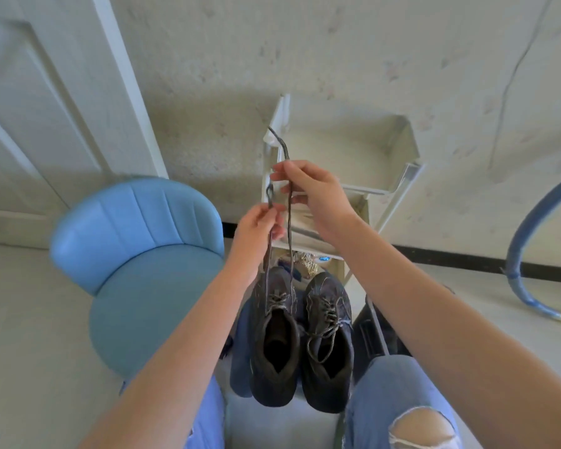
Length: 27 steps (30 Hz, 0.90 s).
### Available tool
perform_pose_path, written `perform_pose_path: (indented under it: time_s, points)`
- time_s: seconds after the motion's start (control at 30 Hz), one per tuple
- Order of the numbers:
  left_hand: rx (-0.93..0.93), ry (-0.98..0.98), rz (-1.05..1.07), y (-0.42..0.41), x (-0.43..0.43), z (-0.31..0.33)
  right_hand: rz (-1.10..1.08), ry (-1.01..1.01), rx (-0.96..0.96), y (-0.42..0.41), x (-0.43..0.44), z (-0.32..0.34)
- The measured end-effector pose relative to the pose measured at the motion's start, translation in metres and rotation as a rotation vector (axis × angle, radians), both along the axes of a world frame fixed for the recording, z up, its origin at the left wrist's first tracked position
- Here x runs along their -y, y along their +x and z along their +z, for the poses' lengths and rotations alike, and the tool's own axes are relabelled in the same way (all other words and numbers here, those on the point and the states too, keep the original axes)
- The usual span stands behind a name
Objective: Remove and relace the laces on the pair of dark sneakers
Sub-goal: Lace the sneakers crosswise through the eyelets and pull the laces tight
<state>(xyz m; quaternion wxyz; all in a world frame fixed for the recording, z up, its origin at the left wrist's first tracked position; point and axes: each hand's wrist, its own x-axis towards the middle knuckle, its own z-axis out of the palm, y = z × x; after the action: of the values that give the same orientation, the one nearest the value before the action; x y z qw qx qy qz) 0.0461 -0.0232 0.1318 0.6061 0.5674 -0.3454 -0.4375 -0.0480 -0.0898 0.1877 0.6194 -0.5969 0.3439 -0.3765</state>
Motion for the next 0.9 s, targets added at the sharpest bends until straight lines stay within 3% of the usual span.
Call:
perform_pose_path:
  time_s: [0.17, 0.33, 0.5, 0.67, 0.9]
  points:
    - [0.18, -0.091, 0.038, 0.008, 0.011, 0.04, -0.087, -0.023, 0.014, 0.01, -0.008, 0.021]
    - [-0.026, -0.139, 0.131, 0.004, 0.006, 0.046, -0.209, -0.044, -0.029, 0.007, -0.018, 0.023]
    - [-0.068, -0.173, 0.142, 0.002, 0.0, 0.05, -0.21, 0.02, -0.022, -0.003, -0.02, 0.012]
    - [0.139, -0.109, 0.16, 0.001, 0.004, 0.063, -0.138, 0.026, 0.048, -0.002, -0.023, 0.017]
    - [0.269, -0.115, 0.053, 0.007, 0.005, 0.075, -0.074, 0.031, 0.134, -0.001, -0.021, 0.027]
